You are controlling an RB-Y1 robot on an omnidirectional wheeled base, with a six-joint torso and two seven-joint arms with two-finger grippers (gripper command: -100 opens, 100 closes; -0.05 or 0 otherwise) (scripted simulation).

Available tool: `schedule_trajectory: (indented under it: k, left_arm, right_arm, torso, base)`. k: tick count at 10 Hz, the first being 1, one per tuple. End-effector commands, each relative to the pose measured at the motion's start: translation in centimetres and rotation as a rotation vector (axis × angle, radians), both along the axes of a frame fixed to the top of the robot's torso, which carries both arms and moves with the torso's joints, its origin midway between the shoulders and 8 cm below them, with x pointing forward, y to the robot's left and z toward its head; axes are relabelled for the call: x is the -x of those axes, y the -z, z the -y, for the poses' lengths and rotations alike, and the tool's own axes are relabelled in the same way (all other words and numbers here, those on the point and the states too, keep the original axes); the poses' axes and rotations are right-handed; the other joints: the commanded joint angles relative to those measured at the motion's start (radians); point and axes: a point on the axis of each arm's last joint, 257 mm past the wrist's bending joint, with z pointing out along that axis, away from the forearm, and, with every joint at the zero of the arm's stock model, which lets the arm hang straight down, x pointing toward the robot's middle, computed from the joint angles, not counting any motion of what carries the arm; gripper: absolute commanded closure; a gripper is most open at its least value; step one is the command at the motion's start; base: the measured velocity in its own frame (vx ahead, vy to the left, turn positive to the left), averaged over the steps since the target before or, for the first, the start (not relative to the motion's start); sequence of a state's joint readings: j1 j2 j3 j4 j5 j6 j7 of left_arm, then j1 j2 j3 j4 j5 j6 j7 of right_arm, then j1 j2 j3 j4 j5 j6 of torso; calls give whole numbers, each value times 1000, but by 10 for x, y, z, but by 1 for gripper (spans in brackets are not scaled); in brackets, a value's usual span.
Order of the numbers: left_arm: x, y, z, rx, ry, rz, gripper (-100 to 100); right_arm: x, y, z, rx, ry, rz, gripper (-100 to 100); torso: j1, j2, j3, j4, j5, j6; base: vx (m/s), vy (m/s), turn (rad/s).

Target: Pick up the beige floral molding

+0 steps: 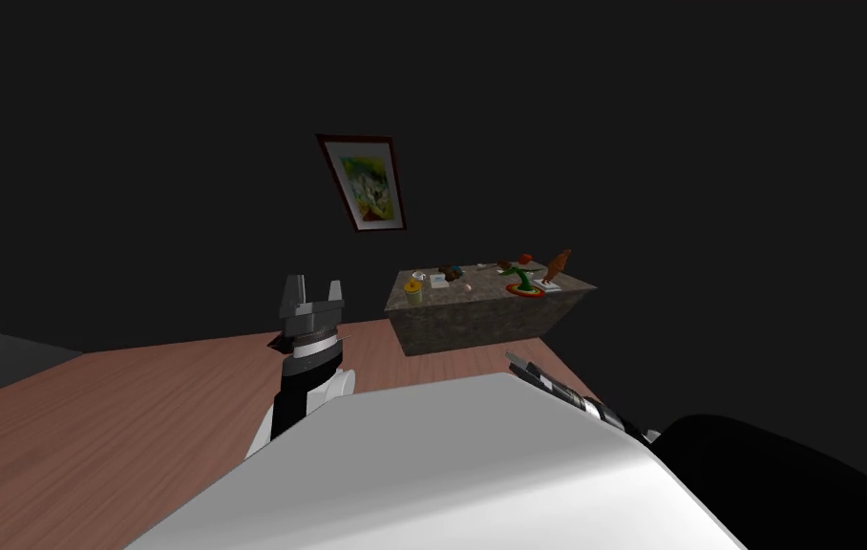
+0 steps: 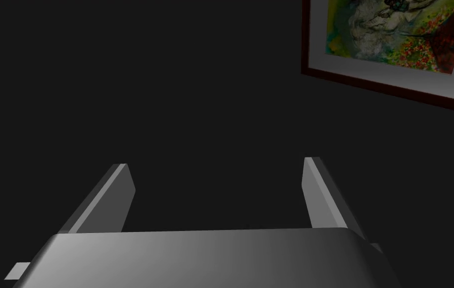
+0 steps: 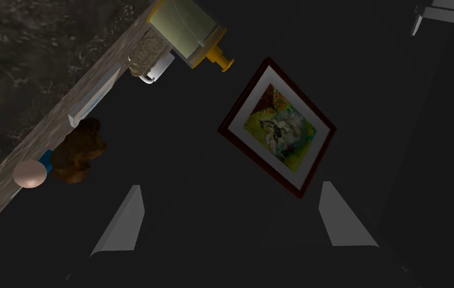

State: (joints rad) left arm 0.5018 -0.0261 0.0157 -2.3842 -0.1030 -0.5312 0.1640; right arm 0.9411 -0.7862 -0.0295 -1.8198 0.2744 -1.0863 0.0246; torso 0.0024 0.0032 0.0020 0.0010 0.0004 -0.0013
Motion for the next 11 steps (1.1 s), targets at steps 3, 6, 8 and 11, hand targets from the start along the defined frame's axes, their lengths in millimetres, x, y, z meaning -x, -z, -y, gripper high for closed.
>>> schedule_trajectory:
  k: [3, 6, 8, 11]
  left_arm:
    - [0, 0, 0, 0, 0, 0, 0]
    - [0, 0, 0, 0, 0, 0, 0]
    - [0, 0, 0, 0, 0, 0, 0]
    - [0, 0, 0, 0, 0, 0, 0]
  right_arm:
    - [27, 31, 28, 129, -75, -106, -100]
    - [43, 49, 52, 222, -128, -176, -100]
    - [56, 60, 71, 292, -165, -225, -100]
    - [68, 69, 97, 383, -218, -281, -100]
  torso:
    - [0, 0, 0, 0, 0, 0]
    - [0, -2, -1, 0, 0, 0]
    - [0, -2, -1, 0, 0, 1]
    - [1, -2, -1, 0, 0, 1]
  base:
    - [-34, 10, 102]
    - [-13, 10, 97]
    - [-6, 15, 111]
    - [-2, 21, 131]
